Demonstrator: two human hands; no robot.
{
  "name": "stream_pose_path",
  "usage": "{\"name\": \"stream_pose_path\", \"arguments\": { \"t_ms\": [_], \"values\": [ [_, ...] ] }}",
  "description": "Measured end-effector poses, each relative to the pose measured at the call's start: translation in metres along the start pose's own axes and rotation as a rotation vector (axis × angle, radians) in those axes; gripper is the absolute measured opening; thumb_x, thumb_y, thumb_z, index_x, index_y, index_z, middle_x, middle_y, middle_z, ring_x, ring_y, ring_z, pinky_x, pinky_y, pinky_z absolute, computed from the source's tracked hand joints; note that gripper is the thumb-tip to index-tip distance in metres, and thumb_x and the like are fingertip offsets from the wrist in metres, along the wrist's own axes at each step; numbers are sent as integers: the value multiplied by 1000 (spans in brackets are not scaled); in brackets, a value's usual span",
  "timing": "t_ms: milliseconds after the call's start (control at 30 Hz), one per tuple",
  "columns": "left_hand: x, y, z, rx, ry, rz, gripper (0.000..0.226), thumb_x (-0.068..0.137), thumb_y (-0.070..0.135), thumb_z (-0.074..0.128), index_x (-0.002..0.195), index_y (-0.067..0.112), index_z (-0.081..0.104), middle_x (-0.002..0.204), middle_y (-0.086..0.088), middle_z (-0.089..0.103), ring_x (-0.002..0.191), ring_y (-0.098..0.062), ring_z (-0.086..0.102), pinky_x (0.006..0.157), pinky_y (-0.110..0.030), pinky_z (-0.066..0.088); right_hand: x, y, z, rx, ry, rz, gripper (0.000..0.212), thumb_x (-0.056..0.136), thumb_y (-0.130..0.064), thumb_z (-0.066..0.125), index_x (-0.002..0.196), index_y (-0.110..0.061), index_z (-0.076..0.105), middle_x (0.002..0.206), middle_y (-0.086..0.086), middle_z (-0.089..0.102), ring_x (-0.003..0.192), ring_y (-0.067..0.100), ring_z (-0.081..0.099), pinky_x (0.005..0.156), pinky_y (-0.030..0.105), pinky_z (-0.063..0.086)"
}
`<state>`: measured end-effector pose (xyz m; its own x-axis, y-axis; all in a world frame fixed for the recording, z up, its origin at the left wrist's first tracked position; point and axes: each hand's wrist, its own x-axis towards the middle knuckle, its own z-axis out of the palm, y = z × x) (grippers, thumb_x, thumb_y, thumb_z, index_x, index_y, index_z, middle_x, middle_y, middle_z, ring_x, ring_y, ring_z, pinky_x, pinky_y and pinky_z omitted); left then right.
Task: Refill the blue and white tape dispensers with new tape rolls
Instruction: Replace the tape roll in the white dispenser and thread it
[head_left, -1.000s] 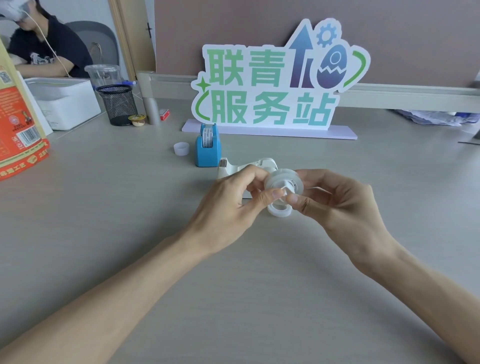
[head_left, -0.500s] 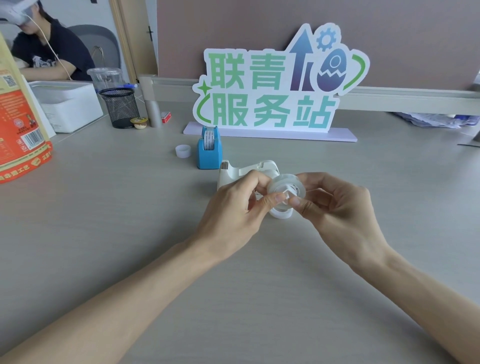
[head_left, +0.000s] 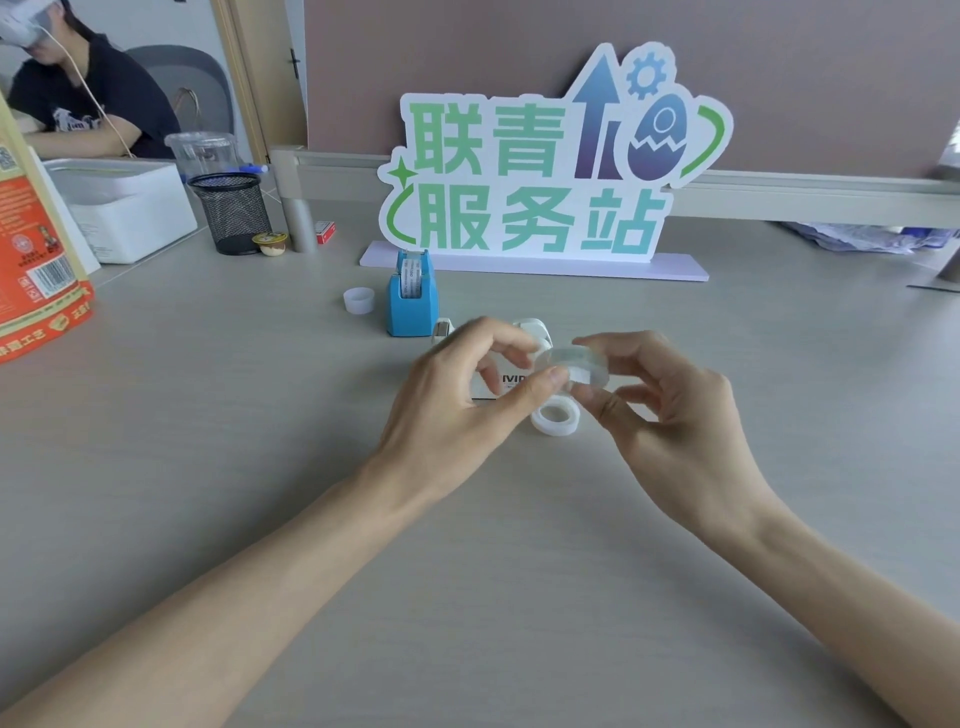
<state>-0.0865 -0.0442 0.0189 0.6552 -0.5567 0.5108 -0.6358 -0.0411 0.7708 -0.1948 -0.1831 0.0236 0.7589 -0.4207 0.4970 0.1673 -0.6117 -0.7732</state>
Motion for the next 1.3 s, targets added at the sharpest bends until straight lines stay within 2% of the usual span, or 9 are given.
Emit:
{"name": "stream_pose_path", "arguments": {
  "t_ms": [133, 233, 333, 467, 633, 800, 900, 1067, 1300],
  "values": [
    [1, -1, 0, -100, 21, -86, 29, 78, 40, 73, 76, 16, 58, 71, 15, 59, 78, -16, 56, 57, -28, 44, -2, 7, 0, 8, 6, -89, 29, 83, 2, 71, 99, -22, 69, 102, -10, 67, 98, 11, 66, 84, 16, 54],
    [2, -3, 1, -142, -21, -95, 23, 78, 37, 75, 74, 18, 62, 75, 13, 65, 82, -17, 58, 48, -29, 44, -1, 9, 0, 30, -10, -91, 23, 81, 1, 73, 98, -14, 72, 104, -5, 66, 99, 10, 66, 84, 14, 52],
    [3, -6, 2, -175, -40, -99, 13, 80, 29, 75, 78, 18, 67, 77, 14, 67, 79, -10, 58, 38, -26, 44, -1, 9, -1, 91, -3, -51, 23, 81, 1, 73, 95, -16, 74, 105, -1, 66, 102, 7, 66, 86, 13, 51],
    [2, -9, 2, -169, -37, -91, 4, 84, 24, 71, 82, 20, 70, 76, 14, 66, 75, -6, 58, 39, -28, 47, 0, 7, -2, 168, 15, 22, 26, 80, 2, 74, 90, -22, 75, 104, 1, 65, 105, 8, 66, 88, 16, 53],
    [3, -8, 3, -143, -9, -54, 6, 85, 20, 68, 80, 19, 69, 78, 9, 66, 80, -4, 58, 39, -32, 50, 0, 1, 0, 341, 51, 115, 6, 77, -23, 75, 80, -19, 77, 102, 4, 67, 95, 4, 67, 77, 14, 51],
    [3, -9, 2, -96, 13, -34, 7, 85, 16, 68, 80, 21, 70, 78, 9, 66, 77, -5, 57, 45, -36, 55, 4, 8, 3, 426, 113, 159, 20, 82, -5, 73, 89, -24, 73, 120, 4, 65, 111, 2, 62, 79, 15, 52],
    [7, -15, -3, 49, 28, 67, 6, 88, 15, 64, 87, 18, 69, 78, 21, 62, 75, 0, 56, 57, -18, 49, 12, 8, 6, 394, 76, 129, 36, 82, 1, 73, 102, -28, 69, 132, -2, 57, 115, 4, 63, 87, 23, 55],
    [21, -29, -14, 359, 152, 285, 7, 90, 12, 60, 85, 16, 62, 82, 10, 60, 79, -14, 53, 65, -29, 44, 39, -2, 15, 200, 20, -4, 42, 85, 2, 70, 104, -35, 62, 116, -2, 67, 103, 8, 67, 85, 21, 53],
    [38, -50, -16, 539, 256, 325, 10, 90, 12, 57, 83, 11, 64, 81, 2, 66, 80, -22, 50, 74, -31, 40, 65, 9, 29, -34, 21, -135, 32, 86, 3, 66, 111, -16, 68, 107, -11, 65, 98, 8, 62, 92, 21, 51]
  ]
}}
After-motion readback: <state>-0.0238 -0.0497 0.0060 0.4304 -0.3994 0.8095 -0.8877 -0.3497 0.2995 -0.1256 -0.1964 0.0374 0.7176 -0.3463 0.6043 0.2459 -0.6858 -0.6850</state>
